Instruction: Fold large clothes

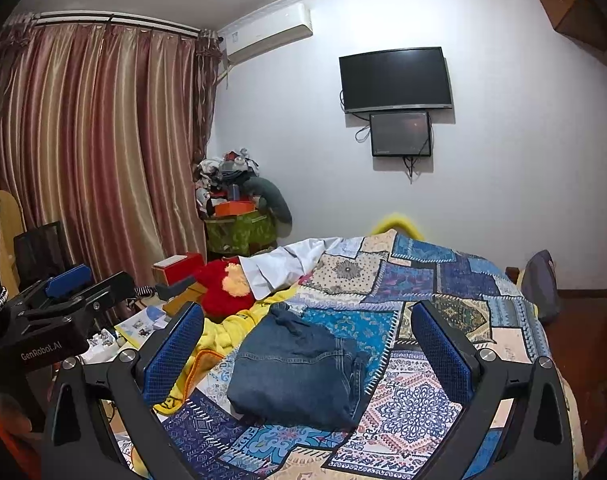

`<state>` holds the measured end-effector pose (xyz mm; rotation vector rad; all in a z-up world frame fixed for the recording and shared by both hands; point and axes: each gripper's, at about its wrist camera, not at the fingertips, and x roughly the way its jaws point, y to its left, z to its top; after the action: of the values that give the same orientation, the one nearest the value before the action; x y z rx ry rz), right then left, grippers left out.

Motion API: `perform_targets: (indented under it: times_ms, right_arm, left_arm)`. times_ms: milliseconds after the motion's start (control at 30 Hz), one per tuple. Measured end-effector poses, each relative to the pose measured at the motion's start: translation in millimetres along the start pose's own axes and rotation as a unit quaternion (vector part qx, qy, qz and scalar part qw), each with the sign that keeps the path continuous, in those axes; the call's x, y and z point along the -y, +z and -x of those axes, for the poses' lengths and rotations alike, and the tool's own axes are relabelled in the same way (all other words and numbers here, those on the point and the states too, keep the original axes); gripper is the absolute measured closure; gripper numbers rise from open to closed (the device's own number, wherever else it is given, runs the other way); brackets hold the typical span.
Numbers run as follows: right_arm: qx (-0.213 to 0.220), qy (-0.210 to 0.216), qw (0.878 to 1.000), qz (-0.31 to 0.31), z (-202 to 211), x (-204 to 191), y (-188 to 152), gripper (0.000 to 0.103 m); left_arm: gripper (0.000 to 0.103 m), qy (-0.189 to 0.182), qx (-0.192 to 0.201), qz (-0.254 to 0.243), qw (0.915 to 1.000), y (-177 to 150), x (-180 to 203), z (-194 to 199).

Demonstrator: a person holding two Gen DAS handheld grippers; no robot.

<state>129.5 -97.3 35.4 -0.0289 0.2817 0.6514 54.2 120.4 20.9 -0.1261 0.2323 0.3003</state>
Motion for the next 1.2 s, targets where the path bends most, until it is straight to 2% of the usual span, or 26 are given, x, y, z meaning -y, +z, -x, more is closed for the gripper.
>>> perform_targets:
  times_ms: [700,1200]
  right_arm:
    - [0.002,-0.005,1.000,-0.006,3.6,2.7,-3.1,0.000]
    - [0.006,-0.002,1.000,-0.004,6.1,1.4,1.9,0.000]
  left_arm:
    - [0.001,-0.004,-0.010,-0.001,0.9999,-5.4,-1.4,-7.4]
    - [0.001,-0.031,-0.012,-0.020,0.9993,-6.2,6.0,-7.9]
